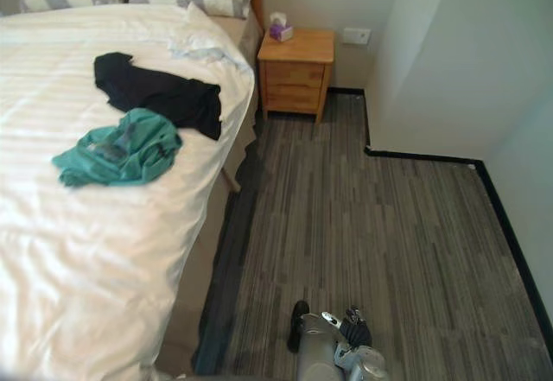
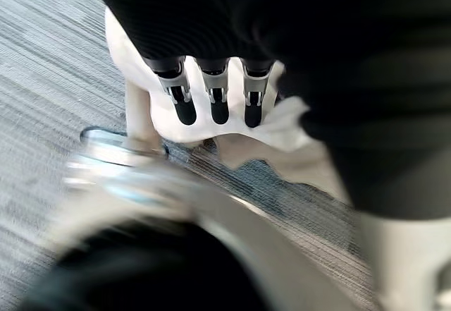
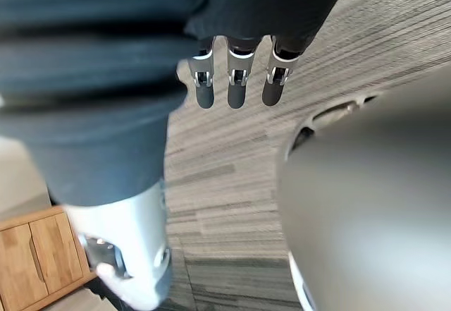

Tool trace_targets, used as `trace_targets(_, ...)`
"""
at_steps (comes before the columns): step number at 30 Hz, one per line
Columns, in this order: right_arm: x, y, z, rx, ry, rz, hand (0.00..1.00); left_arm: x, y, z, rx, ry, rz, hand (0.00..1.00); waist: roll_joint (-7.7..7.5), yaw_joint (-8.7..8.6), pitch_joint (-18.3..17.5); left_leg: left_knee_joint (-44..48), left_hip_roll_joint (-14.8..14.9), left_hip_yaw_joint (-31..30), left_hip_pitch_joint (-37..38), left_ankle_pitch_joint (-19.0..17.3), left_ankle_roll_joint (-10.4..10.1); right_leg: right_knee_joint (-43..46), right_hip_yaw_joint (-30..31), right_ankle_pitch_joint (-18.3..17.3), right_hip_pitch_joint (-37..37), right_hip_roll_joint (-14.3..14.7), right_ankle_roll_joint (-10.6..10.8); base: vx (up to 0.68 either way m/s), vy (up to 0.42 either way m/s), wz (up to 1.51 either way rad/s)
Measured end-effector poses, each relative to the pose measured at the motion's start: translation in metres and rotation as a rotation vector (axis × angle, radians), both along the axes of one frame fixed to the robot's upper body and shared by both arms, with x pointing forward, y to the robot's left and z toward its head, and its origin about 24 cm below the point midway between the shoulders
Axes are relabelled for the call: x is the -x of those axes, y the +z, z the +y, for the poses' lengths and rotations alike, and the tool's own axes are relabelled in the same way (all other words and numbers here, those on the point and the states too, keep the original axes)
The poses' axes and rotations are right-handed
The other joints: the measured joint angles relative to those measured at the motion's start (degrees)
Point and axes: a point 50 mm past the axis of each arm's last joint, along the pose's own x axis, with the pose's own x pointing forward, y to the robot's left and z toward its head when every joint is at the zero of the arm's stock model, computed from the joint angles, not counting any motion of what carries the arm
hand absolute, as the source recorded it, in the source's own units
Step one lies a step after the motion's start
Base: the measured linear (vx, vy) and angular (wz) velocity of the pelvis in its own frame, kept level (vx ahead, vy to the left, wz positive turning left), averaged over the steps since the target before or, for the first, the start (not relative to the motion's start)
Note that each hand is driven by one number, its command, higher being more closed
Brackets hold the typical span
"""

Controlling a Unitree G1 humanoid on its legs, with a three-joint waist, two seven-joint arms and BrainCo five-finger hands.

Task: Tidy the bed and pick cloth on bed and put in laundry

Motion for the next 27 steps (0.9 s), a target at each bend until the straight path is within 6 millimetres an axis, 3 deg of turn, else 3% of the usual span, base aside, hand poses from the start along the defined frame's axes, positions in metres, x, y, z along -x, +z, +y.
trace_targets(1,0.0,0.0,-0.004,0.039,0.056,0.018,0.0,0.013,-0.001,-0.003,0.005,0.028,0.023,0.0,1.37,1.05,0.43,9.82,2.24,-0.18,-3.71,10.59,-1.47,-4.21,0.31,-0.15,4.6,3.23,-0.09,0.44,-0.18,-0.42)
trace_targets(2,0.002,-0.001,-0.003,0.058,0.097,0.037,0.0,0.019,0.0,-0.003,0.003,0.027,0.033,0.0,1.28,1.64,0.73,13.67,2.94,-0.18,-5.02,13.69,-1.82,-7.1,0.63,-0.18,7.41,4.46,-0.16,0.47,-0.09,-0.43)
trace_targets(4,0.0,-0.002,-0.003,0.089,0.159,0.058,0.0,0.003,0.001,-0.013,0.036,-0.031,-0.075,0.0,0.9,2.75,1.88,27.16,1.93,1.18,-16.59,4.59,0.52,-13.79,2.04,-0.53,15.27,5.46,-0.69,0.46,-0.062,0.07)
trace_targets(6,0.002,-0.003,0.003,0.117,0.223,0.074,0.0,-0.015,0.005,-0.012,0.035,-0.085,-0.184,0.0,0.35,3.98,2.14,23.21,-1.42,4.04,-22.55,0.37,2.08,-16.61,3.33,-0.76,18.93,5.23,-0.66,0.33,-0.052,-0.09)
trace_targets(7,0.002,-0.003,0.004,0.13,0.251,0.071,0.0,-0.019,0.007,-0.014,0.04,-0.092,-0.22,0.0,0.34,5.39,2.08,12.88,-3.76,6.64,-23.54,-0.42,2.61,-17.56,3.71,-1.16,20.63,4.5,-0.06,0.23,-0.002,-0.53)
trace_targets(8,0.0,-0.003,0.005,0.13,0.261,0.062,0.0,-0.02,0.007,-0.014,0.042,-0.096,-0.231,0.0,0.36,5.78,2.08,6.36,-4.63,7.76,-23.68,-0.41,2.56,-17.75,4.14,-1.22,21.07,4.24,0.0,0.29,0.025,-0.79)
trace_targets(10,-0.005,-0.001,0.011,0.122,0.288,0.024,0.0,-0.023,0.007,-0.017,0.061,-0.108,-0.248,0.0,0.27,6.09,2.08,-17.07,-6.34,10.04,-23.7,2.91,2.98,-17.87,5.84,-2.89,22.35,3.45,0.59,0.32,0.074,-0.75)
trace_targets(12,-0.002,0.001,0.011,0.12,0.286,0.005,0.0,-0.024,0.007,-0.017,0.063,-0.103,-0.252,0.0,0.29,6.05,1.89,-26.02,-6.28,9.88,-24.01,5.65,2.58,-17.7,6.61,-5.07,23.37,2.59,2.16,0.4,0.152,-0.53)
trace_targets(13,0.0,0.0,0.01,0.122,0.286,0.006,0.0,-0.024,0.007,-0.017,0.063,-0.104,-0.252,0.0,0.34,6.11,1.28,-27.24,-6.04,9.88,-24.72,6.05,2.07,-17.27,6.94,-6.41,23.51,2.03,3.15,0.55,0.247,-0.49)
trace_targets(15,0.009,-0.003,0.009,0.121,0.278,0.033,0.0,-0.024,0.007,-0.013,0.051,-0.111,-0.246,0.0,-0.19,6.17,-0.71,-26.01,-6.33,11.13,-25.61,10.21,3.66,-15.25,8.87,-10.58,24.02,0.25,5.4,0.54,0.263,-0.26)
trace_targets(17,0.026,-0.009,0.011,0.103,0.256,0.091,0.0,-0.019,0.008,-0.003,0.019,-0.156,-0.212,0.0,-2.35,6.19,-3.93,-25.72,-10.51,11.62,-23.97,12.34,7.19,-8.83,10.3,-13.49,23.6,-3.91,6.68,0.67,0.265,-0.1)
trace_targets(18,0.026,-0.01,0.014,0.091,0.245,0.099,0.0,-0.017,0.007,0.0,0.028,-0.204,-0.18,0.0,-3.19,5.75,-4.46,-25.82,-12.33,12.08,-22.3,11.0,8.15,-0.06,11.41,-14.05,20.39,-6.28,7.31,0.65,0.246,0.12)
trace_targets(19,0.021,-0.009,0.014,0.09,0.228,0.084,0.0,-0.009,0.005,0.0,0.064,-0.256,-0.13,0.0,-3.58,4.49,-4.27,-26.66,-13.64,11.88,-18.99,10.1,9.02,12.27,11.44,-11.15,16.83,-8.23,7.75,0.46,0.197,0.28)
trace_targets(21,0.02,-0.009,0.015,0.091,0.193,0.085,0.0,0.003,0.004,0.002,0.094,-0.308,-0.064,0.0,-4.55,4.15,-3.31,-27.79,-14.32,10.87,-13.4,7.87,9.43,26.54,11.14,-10.44,12.59,-9.38,8.41,0.54,0.165,0.43)
trace_targets(22,0.021,-0.009,0.014,0.096,0.179,0.087,0.0,0.01,0.003,0.002,0.096,-0.334,-0.032,0.0,-4.08,4.19,-3.01,-29.02,-13.97,9.88,-10.0,6.73,9.22,29.81,9.92,-11.56,10.73,-9.05,8.35,0.51,0.079,0.39)
trace_targets(24,0.016,-0.007,0.011,0.112,0.175,0.07,0.0,0.012,0.003,0.001,0.086,-0.326,-0.021,0.0,-3.27,4.12,-2.5,-31.59,-12.49,9.59,-4.85,5.68,8.27,28.34,6.65,-13.34,8.24,-8.71,8.34,0.43,-0.019,0.18)
trace_targets(26,0.01,-0.005,0.009,0.106,0.151,0.044,0.0,0.009,0.002,0.0,0.068,-0.315,-0.023,0.0,-2.68,3.01,-2.38,-32.39,-10.05,9.59,-2.35,4.12,6.91,20.8,3.89,-13.61,5.07,-7.67,8.44,0.42,-0.141,-0.02)
trace_targets(27,0.005,-0.003,0.009,0.102,0.145,0.031,0.0,0.001,0.003,0.003,0.048,-0.319,-0.034,0.0,-2.79,2.46,-2.01,-32.62,-8.57,9.73,-1.27,2.77,5.81,13.24,2.59,-12.03,2.95,-6.95,8.32,0.37,-0.253,-0.12)
